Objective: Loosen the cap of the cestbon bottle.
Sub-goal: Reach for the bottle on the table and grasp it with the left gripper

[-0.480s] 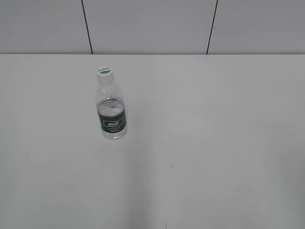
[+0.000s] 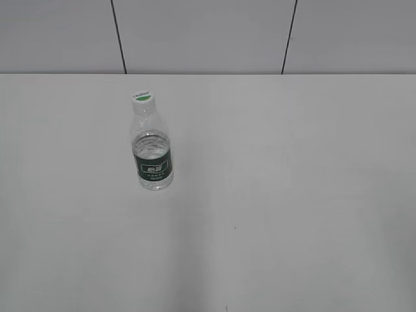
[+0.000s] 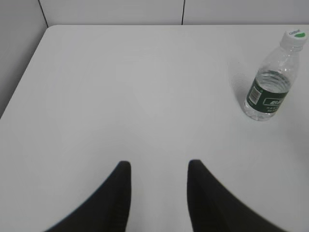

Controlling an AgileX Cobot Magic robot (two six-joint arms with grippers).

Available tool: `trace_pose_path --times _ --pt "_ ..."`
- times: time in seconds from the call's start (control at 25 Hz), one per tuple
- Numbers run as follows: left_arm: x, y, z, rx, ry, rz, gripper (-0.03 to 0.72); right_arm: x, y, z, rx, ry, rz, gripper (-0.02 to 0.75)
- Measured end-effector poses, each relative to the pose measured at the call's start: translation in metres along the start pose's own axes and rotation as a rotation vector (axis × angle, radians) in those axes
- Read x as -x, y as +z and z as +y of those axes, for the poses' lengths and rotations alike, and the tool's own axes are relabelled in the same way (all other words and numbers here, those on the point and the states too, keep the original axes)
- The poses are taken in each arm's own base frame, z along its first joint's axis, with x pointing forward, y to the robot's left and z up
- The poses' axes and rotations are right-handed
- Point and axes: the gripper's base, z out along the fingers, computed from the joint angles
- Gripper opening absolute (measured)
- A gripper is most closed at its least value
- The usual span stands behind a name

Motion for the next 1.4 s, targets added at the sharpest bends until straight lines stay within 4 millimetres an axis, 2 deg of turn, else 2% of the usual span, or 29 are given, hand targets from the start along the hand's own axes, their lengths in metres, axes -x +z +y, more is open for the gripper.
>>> trace_pose_path --times 0.56,0.72,0.8,0.96,1.16,1.28,1.36,1.4 --pt "0.003 -0.002 0.000 0.000 0.000 -0.020 0.240 0.000 0.000 0.000 0.000 0.000 0.000 0.519" --pt "0.032 -0.011 -0.001 -0.004 0.000 -0.246 0.241 0.000 0.000 0.000 0.000 0.000 0.000 0.519" --pt "0.049 -0.005 -0.001 -0.006 0.000 -0.325 0.241 0.000 0.000 0.000 0.000 0.000 0.000 0.519" --pt "0.081 0.030 -0.001 -0.003 0.017 -0.343 0.241 0.000 0.000 0.000 0.000 0.000 0.000 0.519" --pt "0.107 0.095 -0.002 0.000 0.048 -0.295 0.241 0.000 0.000 0.000 0.000 0.000 0.000 0.519" --pt "0.111 0.138 -0.002 0.002 0.049 -0.277 0.241 0.000 0.000 0.000 0.000 0.000 0.000 0.519" --pt "0.105 0.173 -0.002 0.002 0.041 -0.261 0.241 0.000 0.000 0.000 0.000 0.000 0.000 0.519" --pt "0.101 0.184 -0.002 0.003 0.041 -0.253 0.241 0.000 0.000 0.000 0.000 0.000 0.000 0.519"
